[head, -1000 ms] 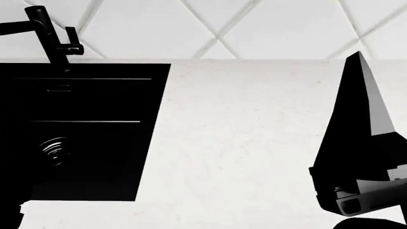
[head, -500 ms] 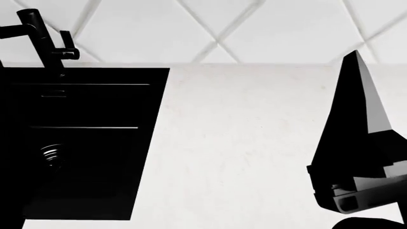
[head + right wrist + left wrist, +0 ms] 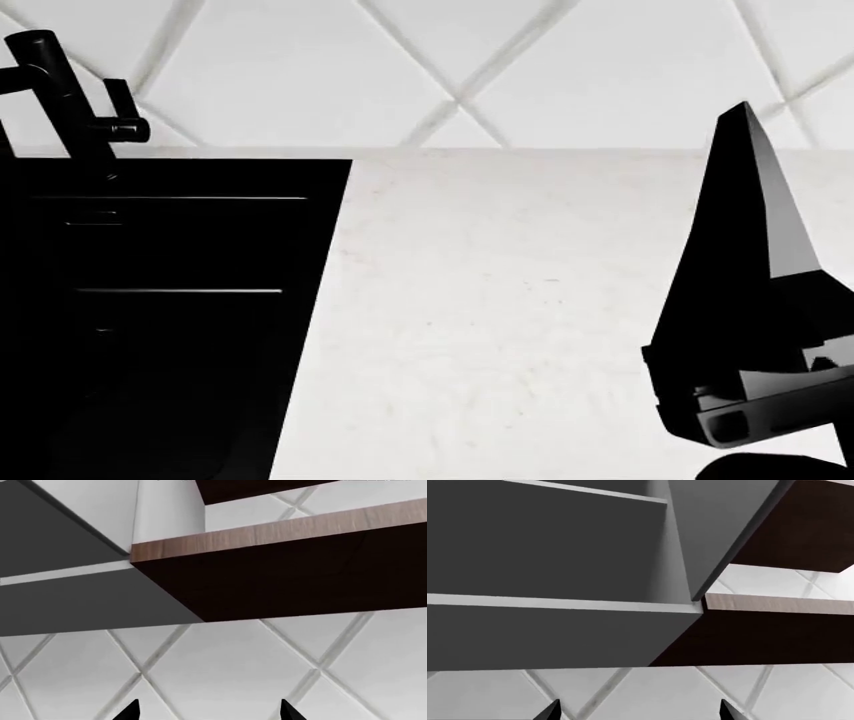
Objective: Pick the chili pepper, brussel sprout from the counter and place them in the cabinet. Then close the cabinet.
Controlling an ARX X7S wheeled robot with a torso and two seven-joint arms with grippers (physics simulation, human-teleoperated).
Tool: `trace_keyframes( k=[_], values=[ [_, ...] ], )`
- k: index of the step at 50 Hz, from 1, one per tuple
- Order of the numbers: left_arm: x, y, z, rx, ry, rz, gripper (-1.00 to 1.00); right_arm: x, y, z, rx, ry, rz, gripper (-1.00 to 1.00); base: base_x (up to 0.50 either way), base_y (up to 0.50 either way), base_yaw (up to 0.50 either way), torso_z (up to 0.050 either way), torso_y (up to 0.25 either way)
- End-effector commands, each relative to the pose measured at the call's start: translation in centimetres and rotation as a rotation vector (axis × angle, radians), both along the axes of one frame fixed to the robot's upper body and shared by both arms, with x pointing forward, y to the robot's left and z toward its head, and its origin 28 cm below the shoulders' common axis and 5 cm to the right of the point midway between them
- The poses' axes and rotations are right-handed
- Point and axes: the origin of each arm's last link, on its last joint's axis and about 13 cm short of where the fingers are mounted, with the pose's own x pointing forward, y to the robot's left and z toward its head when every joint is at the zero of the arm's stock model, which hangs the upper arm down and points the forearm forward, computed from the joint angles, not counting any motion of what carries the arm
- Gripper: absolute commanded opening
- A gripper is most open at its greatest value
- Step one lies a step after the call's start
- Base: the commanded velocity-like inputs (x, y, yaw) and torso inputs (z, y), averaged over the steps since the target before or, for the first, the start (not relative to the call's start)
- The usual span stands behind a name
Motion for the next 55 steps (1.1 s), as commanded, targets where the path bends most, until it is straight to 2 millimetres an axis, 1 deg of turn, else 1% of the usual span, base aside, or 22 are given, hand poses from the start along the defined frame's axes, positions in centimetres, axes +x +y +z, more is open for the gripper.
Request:
trace_keyframes(
  k=[1,5,9,15,19,24,31,36,41,47,55],
  values=[
    [0.0,0.1,0.0,-0.001,0.001,0.001,1.0,0.0,0.0,0.1,-0.003,-0.005,0.002,1.0,0.0,0.0,0.0,0.0,0.0],
    [-0.1,0.1,-0.1,-0.006,0.005,0.001,1.0,-0.1,0.1,0.8,-0.013,-0.024,0.001,1.0,0.0,0.0,0.0,0.0,0.0],
    [-0.1,0.1,-0.2,-0.011,0.012,-0.002,1.0,0.0,0.0,2.0,-0.016,-0.069,-0.041,1.0,0.0,0.0,0.0,0.0,0.0],
    [-0.3,0.1,-0.5,-0.006,0.023,-0.019,1.0,0.3,0.1,4.9,-0.062,-0.221,-0.175,1.0,0.0,0.0,0.0,0.0,0.0],
    [-0.3,0.1,-0.6,-0.002,0.028,-0.029,1.0,0.2,0.3,6.3,-0.097,-0.262,-0.213,1.0,0.0,0.0,0.0,0.0,0.0],
    [-0.5,0.2,-0.7,-0.008,0.036,-0.04,1.0,0.6,0.3,8.1,-0.128,-0.27,-0.23,1.0,0.0,0.0,0.0,0.0,0.0],
    [-0.6,0.4,-1.0,-0.011,0.047,-0.05,1.0,0.0,-0.3,11.2,-0.149,-0.308,-0.25,1.0,0.0,0.0,0.0,0.0,0.0],
    [-0.6,0.5,-1.3,-0.017,0.056,-0.049,1.0,0.1,-0.5,13.2,-0.153,-0.324,-0.253,1.0,0.0,0.0,0.0,0.0,0.0],
    [-0.3,0.8,-1.6,-0.02,0.06,-0.051,1.0,0.3,-0.3,15.0,-0.165,-0.345,-0.244,1.0,0.0,0.0,0.0,0.0,0.0],
    [-0.4,0.9,-1.6,-0.024,0.061,-0.049,1.0,0.9,0.2,17.4,-0.165,-0.37,-0.25,1.0,0.0,0.0,0.0,0.0,0.0],
    [-0.4,0.9,-1.8,-0.028,0.064,-0.048,1.0,2.1,1.0,21.4,-0.17,-0.413,-0.225,1.0,0.0,0.0,0.0,0.0,0.0]
  ],
)
